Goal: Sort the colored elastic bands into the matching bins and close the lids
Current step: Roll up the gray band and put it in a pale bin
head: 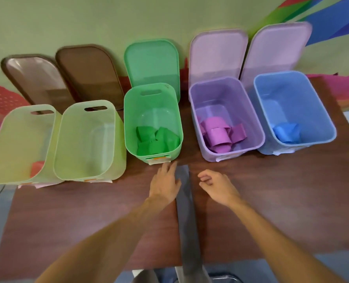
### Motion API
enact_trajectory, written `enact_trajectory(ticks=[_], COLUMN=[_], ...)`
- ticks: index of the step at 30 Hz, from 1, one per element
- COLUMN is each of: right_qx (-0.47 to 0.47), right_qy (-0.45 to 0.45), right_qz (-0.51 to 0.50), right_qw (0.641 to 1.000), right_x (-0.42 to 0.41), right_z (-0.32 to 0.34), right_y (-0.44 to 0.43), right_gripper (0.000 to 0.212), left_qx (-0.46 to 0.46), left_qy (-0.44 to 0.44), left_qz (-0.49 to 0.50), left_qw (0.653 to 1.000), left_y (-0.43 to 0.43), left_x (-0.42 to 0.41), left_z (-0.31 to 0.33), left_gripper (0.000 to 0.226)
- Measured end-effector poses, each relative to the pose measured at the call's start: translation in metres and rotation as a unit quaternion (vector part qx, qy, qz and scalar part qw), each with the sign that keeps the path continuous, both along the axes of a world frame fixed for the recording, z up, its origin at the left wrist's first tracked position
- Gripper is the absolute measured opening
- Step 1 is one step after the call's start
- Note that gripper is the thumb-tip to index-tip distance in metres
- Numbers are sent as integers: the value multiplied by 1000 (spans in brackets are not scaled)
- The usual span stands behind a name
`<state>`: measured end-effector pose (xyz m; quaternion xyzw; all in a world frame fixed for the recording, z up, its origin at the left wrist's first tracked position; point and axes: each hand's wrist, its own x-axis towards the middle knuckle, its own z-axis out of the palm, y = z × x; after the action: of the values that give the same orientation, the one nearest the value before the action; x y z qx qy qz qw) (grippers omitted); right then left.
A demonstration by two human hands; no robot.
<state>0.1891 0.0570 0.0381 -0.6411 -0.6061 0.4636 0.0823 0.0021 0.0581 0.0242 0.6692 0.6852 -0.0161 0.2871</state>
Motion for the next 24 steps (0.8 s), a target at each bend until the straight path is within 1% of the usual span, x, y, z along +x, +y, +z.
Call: enact_trajectory(ticks=[5, 7, 11, 14, 16, 18, 20, 24], right_qx=[-7, -9, 4, 41, 69, 95, 121, 133], right_qy=[12, 13, -3, -22, -40, -69, -93, -142], right_qz=[10, 19, 43, 50, 73, 95, 108, 136], right_qw=[1000, 1000, 999, 998, 994, 989, 982, 972], right_x=[7, 8, 7, 1, -7, -19, -29, -43], right_z=[-10, -12, -13, -18, -19, -17, -19, -27], right_y=[6, 8, 12, 16, 20, 26, 31, 33], right_gripper=[26, 26, 27, 27, 29, 31, 34, 35], left_qx=[72, 90, 93, 89, 74, 55, 40, 43], left_qy=[30, 25, 9, -9, -29, -67, -98, -76], left_qz=[24, 41, 55, 44, 56, 92, 112, 88], left_qw=[997, 995, 994, 995, 995, 992, 988, 992], left_y=[5, 4, 1, -5, -9, -9, -7, -2], left_x=[13, 14, 14, 12, 8, 1, -9, -28], left_z=[-5, -6, -10, -9, -6, -2, 4, 18], left_gripper=[38, 30, 19, 16, 13, 14, 21, 37])
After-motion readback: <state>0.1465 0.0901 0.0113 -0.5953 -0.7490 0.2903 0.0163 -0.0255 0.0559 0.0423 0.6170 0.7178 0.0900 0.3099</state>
